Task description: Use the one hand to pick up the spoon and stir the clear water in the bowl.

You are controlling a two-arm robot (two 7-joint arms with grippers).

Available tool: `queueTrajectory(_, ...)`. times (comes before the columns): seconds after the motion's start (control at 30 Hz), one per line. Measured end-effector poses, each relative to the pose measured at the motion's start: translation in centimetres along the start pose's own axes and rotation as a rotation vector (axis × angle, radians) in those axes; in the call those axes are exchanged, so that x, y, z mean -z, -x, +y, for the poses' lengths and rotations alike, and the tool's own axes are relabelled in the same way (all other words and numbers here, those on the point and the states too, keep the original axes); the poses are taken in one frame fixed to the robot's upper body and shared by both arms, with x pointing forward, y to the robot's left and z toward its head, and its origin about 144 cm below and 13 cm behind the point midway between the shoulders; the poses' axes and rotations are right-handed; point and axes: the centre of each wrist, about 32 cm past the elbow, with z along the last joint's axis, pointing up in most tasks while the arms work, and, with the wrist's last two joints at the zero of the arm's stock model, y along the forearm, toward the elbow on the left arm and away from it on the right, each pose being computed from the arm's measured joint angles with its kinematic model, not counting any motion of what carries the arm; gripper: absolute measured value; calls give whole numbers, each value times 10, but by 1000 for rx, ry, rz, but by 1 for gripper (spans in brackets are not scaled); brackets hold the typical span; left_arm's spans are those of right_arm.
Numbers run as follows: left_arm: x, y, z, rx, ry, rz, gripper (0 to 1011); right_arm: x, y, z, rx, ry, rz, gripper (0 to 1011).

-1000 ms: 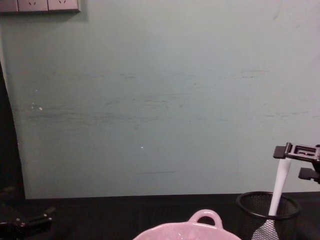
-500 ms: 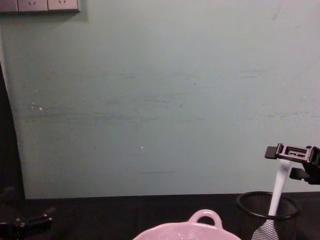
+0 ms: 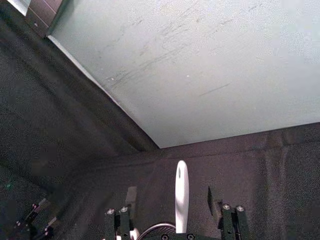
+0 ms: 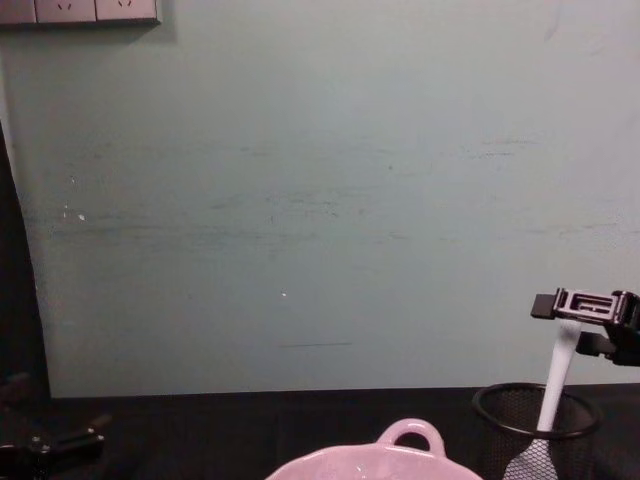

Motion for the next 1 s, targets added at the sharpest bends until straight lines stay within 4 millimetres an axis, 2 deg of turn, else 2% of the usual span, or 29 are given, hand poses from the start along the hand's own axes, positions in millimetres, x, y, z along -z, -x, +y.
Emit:
queueTrajectory(0.13,0,0,0,0,0,0,1011,0,0,0,0,0,0,789)
queueTrajectory(0.23,0,0,0,0,0,0,1011,0,0,0,0,0,-1,735)
queueTrajectory(0.37,0,0,0,0,0,0,1011,0,0,0,0,0,-1,578)
queueTrajectory(0.47,0,0,0,0,0,0,1011,0,0,0,0,0,-1,517)
queueTrajectory(0.5,0,0,0,0,0,0,1011,0,0,0,0,-1,-1,453)
queueTrajectory(0.67,0,0,0,0,0,0,1011,0,0,0,0,-1,-1,314)
queueTrajectory(0.7,0,0,0,0,0,0,1011,0,0,0,1,0,-2,251)
queueTrajectory(0.77,0,0,0,0,0,0,1011,0,0,0,1,0,-2,190)
queueTrajectory(0.87,0,0,0,0,0,0,1011,0,0,0,1,0,-2,127)
queueTrajectory(1.0,0,0,0,0,0,0,1011,0,0,0,1,0,-2,119)
